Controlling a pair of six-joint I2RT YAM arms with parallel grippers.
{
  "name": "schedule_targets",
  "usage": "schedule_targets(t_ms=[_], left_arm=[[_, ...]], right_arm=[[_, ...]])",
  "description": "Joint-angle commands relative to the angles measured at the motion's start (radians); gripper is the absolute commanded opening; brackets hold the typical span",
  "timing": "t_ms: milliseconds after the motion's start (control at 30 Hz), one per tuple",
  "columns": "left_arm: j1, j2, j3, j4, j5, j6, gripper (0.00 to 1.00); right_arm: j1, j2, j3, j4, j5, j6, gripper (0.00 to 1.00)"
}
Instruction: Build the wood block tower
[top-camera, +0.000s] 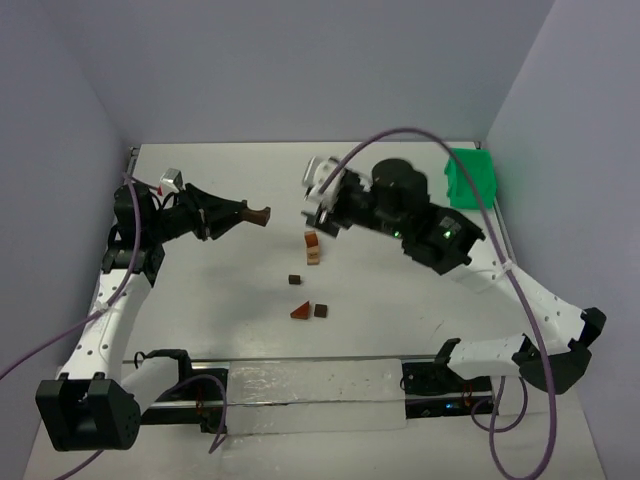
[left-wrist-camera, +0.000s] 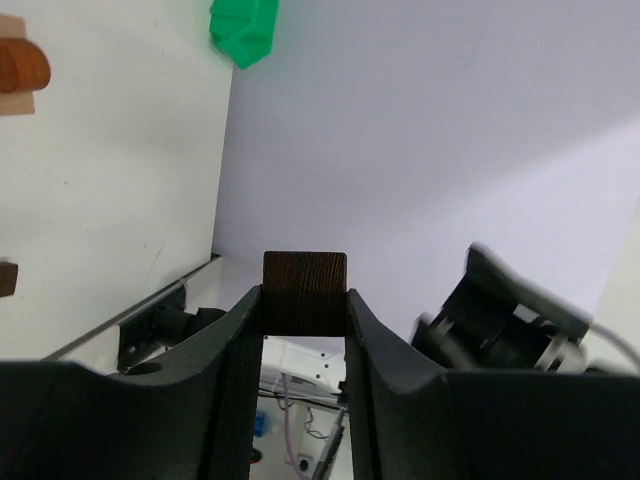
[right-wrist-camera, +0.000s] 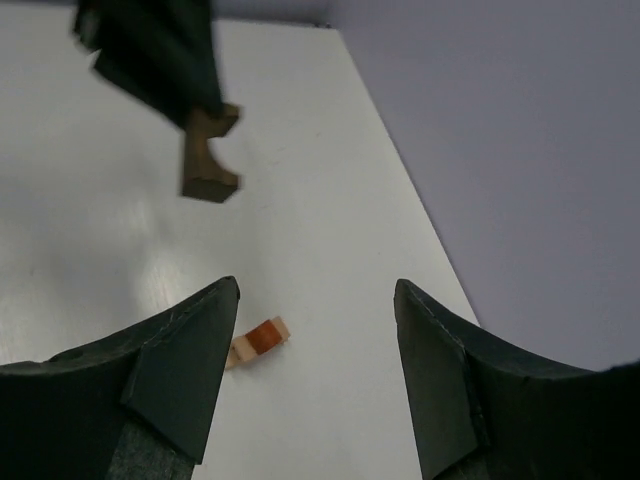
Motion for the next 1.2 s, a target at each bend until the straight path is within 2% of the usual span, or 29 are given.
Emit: schedule_targets(t_ms=[0, 33, 133, 433, 567, 867, 1167], left_arm=[[0.008, 0.012, -0.004, -0.048, 0.019, -0.102, 0.0], [0.008, 0.016, -0.001, -0.057, 0.018, -0.104, 0.0], [0.007, 0.021, 0.004, -0.068, 0.025, -0.117, 0.0], [-0.015, 0.013, 0.083, -0.249, -0.058, -0.069, 0.0], [-0.033, 0.009, 0.118, -0.312, -0.123, -0.063, 0.0], [-0.077, 0.015, 0.215, -0.458, -0.293, -0.034, 0.0], [-0.104, 0.027, 0.244, -0.509, -0.345, -0.029, 0.0]], right_arm=[[0.214, -0.09, -0.29, 0.362, 0.366, -0.348, 0.75], [0.248, -0.101, -0.349, 0.432, 0.395, -0.384, 0.78], [0.318, -0.098, -0.4, 0.493, 0.424, -0.421, 0.85], [0.384, -0.003, -0.437, 0.682, 0.509, -0.465, 0.85], [0.388, 0.033, -0.42, 0.677, 0.489, -0.455, 0.85], [0.388, 0.109, -0.329, 0.536, 0.383, -0.404, 0.85], [0.386, 0.169, -0.3, 0.564, 0.37, -0.422, 0.83]])
